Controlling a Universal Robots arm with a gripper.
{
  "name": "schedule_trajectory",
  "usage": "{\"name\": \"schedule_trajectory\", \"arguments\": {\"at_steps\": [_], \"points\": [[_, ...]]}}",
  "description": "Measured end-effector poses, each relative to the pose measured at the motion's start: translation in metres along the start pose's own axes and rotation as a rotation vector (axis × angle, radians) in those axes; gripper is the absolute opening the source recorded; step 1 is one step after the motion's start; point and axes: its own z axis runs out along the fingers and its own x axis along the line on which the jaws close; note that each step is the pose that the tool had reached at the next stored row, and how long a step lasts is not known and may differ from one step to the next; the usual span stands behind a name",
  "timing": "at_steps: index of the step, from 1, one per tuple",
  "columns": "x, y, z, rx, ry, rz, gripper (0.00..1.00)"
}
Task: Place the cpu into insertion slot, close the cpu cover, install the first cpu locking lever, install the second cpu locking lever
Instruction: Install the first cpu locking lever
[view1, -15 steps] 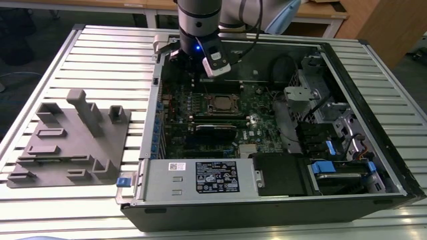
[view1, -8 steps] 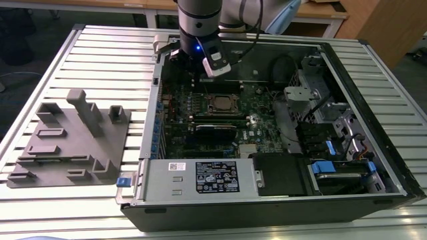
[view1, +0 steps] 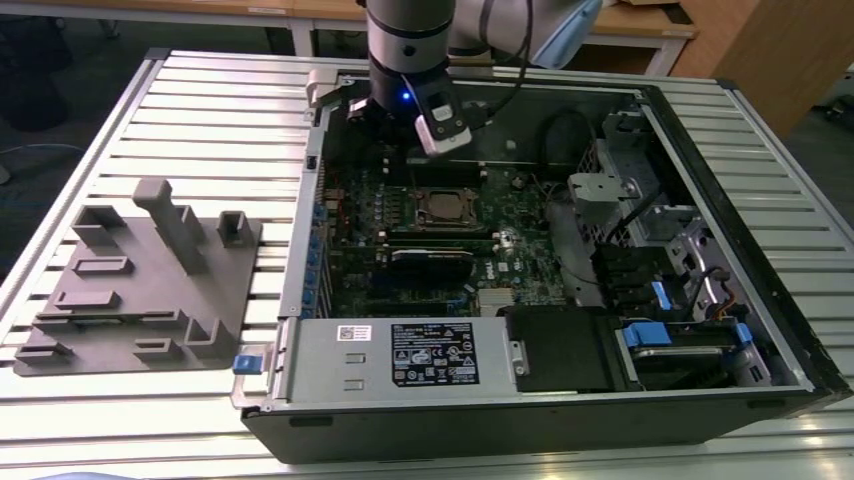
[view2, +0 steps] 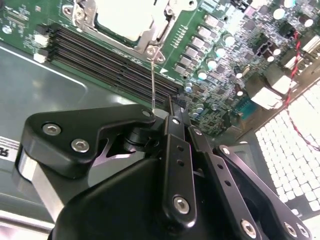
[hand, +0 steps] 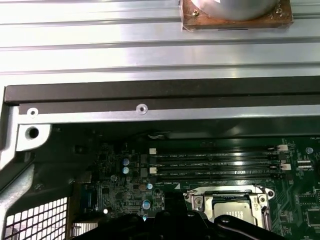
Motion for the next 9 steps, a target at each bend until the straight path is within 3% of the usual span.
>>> {"name": "schedule_trajectory", "arguments": {"at_steps": [9], "points": [[-0.0165, 0.0007, 0.0001, 0.0002, 0.0016, 0.0, 0.11]]}}
